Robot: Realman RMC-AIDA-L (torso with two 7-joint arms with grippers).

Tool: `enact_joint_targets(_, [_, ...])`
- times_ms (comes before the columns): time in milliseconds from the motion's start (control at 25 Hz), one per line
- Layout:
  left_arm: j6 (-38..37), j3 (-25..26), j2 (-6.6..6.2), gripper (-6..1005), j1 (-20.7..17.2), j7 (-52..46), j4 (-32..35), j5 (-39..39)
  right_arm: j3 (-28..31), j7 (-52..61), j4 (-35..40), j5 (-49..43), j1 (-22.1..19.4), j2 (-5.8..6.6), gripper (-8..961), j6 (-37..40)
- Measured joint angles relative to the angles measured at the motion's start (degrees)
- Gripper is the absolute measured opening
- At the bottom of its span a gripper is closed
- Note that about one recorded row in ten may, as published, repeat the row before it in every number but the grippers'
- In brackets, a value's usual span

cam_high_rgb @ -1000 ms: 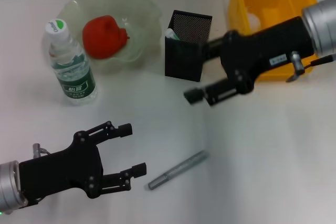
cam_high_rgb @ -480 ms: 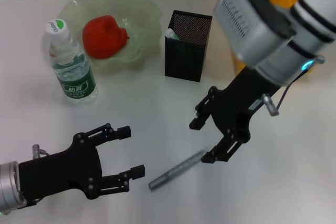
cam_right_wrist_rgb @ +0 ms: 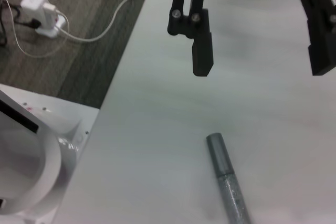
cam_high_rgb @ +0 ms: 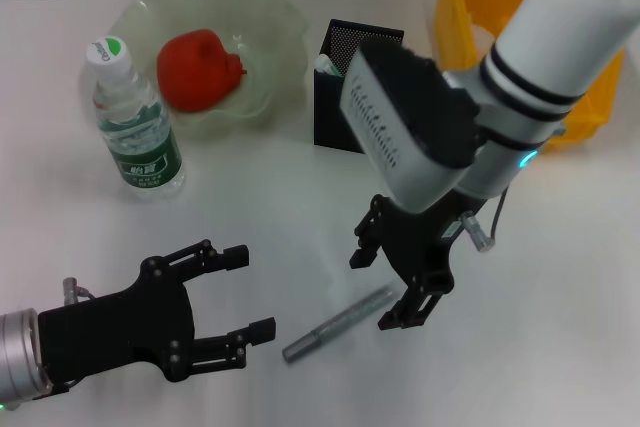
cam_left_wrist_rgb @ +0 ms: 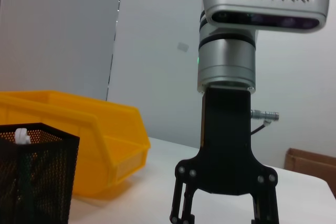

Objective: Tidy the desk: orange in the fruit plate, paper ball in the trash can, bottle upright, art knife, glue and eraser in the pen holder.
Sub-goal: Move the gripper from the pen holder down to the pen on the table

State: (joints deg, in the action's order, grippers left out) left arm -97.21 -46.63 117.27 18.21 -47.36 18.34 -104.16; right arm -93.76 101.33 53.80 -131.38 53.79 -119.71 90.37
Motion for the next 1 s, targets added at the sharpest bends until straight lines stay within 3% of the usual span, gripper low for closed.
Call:
enact_joint_targets(240, [0.87, 0.04, 0.15, 847, -0.03, -0.16, 0.03, -0.05, -4.22, 0.95, -0.53, 0.44, 0.27, -0.17, 727, -2.35])
enact_joint_targets(760, [0.97, -0.01, 0.2, 846, -0.02, -0.86, 0.11, -0.09, -11.88, 3.76, -1.28, 1.58, 0.45, -0.18, 603, -8.54])
enact_joint_targets(1000, [0.97, 0.08, 0.17, 846, -0.01, -0.91, 0.11, -0.08, -12.54, 3.79, -1.27, 1.65, 0.44, -0.17, 363, -9.46])
